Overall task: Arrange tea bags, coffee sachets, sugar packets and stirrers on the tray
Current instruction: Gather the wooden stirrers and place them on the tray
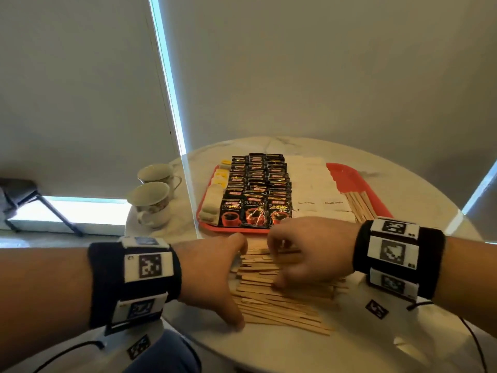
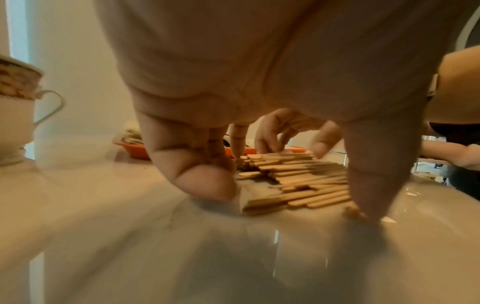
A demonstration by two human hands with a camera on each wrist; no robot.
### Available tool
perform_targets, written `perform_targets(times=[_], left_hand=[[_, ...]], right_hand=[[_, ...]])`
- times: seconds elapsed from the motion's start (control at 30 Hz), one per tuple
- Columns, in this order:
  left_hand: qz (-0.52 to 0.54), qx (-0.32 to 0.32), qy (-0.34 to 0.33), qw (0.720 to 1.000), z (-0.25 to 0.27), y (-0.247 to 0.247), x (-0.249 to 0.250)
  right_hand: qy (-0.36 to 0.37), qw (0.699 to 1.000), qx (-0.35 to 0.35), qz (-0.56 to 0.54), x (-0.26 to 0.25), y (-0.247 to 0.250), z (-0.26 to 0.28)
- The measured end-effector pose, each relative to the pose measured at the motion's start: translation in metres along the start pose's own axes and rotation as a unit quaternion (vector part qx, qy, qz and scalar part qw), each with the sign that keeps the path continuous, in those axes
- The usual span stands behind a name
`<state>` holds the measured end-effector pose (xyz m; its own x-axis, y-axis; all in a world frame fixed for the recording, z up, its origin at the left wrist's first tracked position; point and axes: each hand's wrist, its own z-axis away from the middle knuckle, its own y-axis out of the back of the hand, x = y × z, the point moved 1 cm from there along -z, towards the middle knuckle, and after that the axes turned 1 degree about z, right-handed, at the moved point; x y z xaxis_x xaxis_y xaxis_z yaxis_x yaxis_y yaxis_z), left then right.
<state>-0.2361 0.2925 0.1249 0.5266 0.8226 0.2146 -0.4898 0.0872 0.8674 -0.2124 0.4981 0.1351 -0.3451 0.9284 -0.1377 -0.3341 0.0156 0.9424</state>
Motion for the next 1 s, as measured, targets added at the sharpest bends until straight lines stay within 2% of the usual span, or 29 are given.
perform_targets(times=[0.07,0.2,0.37,0.53,0.8,0.9,1.0], left_hand=[[-0.013,0.012,0.011,1.0,-0.004,-0.001,0.002],[-0.004,0.044,0.03,0.999,-0.013,0.003,-0.001],[0.03,0.112,0.048,0.992,-0.015,0.007,-0.018],[0.089,0.11,0.052,0.989,-0.015,0.007,-0.036],[0.121,0.121,0.042,0.984,-0.024,0.009,-0.04],[0.166,0.156,0.049,0.972,-0.026,0.025,-0.04],[0.281,0.237,0.02,0.93,-0.031,0.048,-0.035]], right_hand=[[-0.026,0.999,-0.042,0.01,-0.005,-0.003,-0.001],[-0.024,0.997,-0.015,0.073,-0.014,-0.01,-0.01],[-0.044,0.999,-0.012,0.015,-0.019,-0.012,-0.018],[-0.058,0.997,0.026,-0.037,-0.02,-0.009,-0.023],[-0.074,0.985,0.074,-0.141,-0.017,0.005,-0.025],[-0.076,0.972,0.122,-0.185,-0.013,0.011,-0.026],[-0.068,0.956,0.161,-0.236,-0.007,0.016,-0.031]])
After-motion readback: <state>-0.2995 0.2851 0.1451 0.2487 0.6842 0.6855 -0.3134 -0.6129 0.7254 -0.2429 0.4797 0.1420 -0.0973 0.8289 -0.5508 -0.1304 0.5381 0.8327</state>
